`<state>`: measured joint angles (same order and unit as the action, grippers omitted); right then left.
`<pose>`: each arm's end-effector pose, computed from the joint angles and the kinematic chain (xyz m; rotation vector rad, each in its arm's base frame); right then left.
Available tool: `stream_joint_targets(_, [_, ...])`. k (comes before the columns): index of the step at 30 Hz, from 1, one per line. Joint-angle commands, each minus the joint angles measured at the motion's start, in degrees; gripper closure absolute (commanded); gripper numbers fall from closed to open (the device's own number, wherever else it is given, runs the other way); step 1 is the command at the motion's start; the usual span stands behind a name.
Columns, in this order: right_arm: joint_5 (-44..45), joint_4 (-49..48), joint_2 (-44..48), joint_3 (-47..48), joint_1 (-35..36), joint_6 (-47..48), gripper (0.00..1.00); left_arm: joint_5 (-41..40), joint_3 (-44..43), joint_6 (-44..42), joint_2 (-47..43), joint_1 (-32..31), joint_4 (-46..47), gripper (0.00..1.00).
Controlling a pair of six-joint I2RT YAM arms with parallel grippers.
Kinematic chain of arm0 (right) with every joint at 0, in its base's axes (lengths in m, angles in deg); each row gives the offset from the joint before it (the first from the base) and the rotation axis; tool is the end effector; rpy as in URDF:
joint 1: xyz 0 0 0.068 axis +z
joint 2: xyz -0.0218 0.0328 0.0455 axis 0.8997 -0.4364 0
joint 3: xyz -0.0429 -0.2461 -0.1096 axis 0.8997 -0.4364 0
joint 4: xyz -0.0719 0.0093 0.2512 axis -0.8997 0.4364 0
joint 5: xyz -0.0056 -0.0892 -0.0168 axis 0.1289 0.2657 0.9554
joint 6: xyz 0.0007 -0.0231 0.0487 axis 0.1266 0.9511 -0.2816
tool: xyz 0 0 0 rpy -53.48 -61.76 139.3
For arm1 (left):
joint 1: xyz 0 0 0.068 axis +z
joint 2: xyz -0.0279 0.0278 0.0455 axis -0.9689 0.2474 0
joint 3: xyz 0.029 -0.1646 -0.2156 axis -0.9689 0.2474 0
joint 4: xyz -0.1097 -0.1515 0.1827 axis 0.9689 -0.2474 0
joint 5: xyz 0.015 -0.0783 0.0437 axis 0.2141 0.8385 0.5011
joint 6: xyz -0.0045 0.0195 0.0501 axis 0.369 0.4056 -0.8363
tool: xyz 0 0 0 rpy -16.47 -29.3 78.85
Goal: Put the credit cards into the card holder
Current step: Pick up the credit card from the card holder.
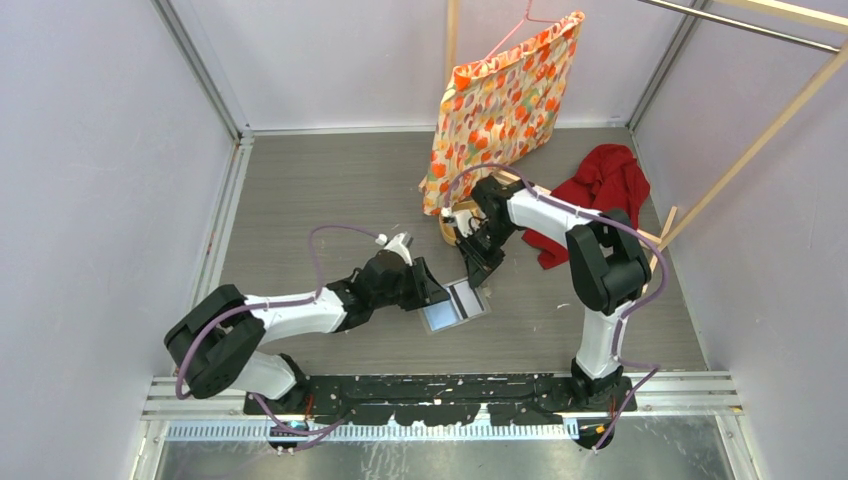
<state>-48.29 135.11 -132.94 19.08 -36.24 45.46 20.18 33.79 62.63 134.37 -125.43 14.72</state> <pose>0.3003 0.1795 0.1790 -1.1716 2.7778 0.8352 0.1730 -0.2094 0.1698 -0.1504 2.4024 -1.1231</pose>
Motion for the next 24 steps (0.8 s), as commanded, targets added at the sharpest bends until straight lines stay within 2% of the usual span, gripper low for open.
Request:
stream_joint_targets(1, [-2.6, 0.7, -2.9, 1.1, 0.0, 0.3, 0.84, 3.0, 0.2, 3.0, 0.9, -0.1, 8.9, 0.57])
stream_joint_targets(9, [2.0, 1.1, -8.3, 1.8, 0.0, -1.6, 0.85, 6.5, 0.8, 11.0, 13.1, -0.3, 23.6, 0.52])
stream_joint_targets(13, [4.1, 1.5, -10.2, 2.2, 0.0, -1.9, 0.86, 5.1, 0.3, 12.1, 15.9, -0.8, 21.1, 0.41])
stream_joint_targets(20, [4.7, 2.2, -11.5, 2.6, 0.0, -1.9, 0.87, 2.5, -0.2, 11.8, 15.6, -0.9, 13.6, 0.38])
stream_joint_targets(24, [4.3, 2.2, -11.7, 2.6, 0.0, -1.9, 0.87, 2.8, -0.4, 11.8, 17.1, -1.2, 14.2, 0.39])
